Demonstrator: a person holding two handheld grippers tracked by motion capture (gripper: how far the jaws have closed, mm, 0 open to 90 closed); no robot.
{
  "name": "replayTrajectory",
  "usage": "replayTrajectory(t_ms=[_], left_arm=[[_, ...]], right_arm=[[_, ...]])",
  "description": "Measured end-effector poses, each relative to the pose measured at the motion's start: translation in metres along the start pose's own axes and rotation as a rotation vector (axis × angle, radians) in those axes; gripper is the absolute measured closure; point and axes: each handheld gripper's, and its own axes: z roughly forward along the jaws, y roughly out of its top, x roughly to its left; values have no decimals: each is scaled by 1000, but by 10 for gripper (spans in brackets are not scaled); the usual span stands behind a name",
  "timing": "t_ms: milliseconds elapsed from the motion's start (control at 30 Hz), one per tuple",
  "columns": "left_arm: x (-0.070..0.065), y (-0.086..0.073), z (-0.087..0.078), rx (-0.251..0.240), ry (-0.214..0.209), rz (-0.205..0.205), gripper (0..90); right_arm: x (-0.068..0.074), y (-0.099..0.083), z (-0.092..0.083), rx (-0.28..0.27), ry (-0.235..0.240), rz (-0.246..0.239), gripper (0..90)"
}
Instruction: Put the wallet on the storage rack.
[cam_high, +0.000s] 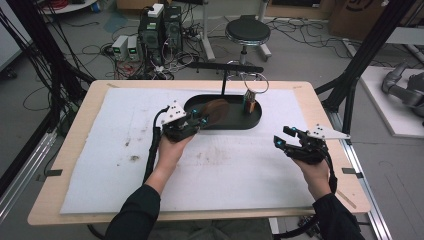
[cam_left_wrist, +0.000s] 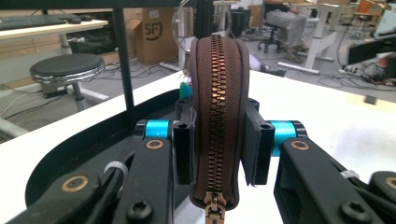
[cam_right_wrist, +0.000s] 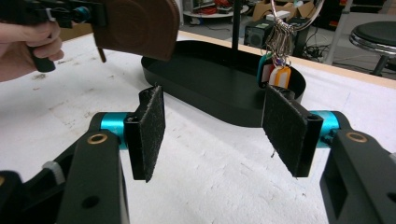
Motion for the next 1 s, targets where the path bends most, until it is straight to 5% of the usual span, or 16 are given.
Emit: replayTrajectory(t_ms=[133, 367, 1000], left_arm=[[3, -5, 10, -12, 34, 18, 695], [12, -13, 30, 4, 80, -19, 695], [24, -30, 79, 85, 135, -54, 692]], right_arm=[[0, 0, 0, -2, 1, 0, 406], [-1, 0, 0, -3, 2, 2, 408], [-1, 0, 1, -4, 5, 4, 412]])
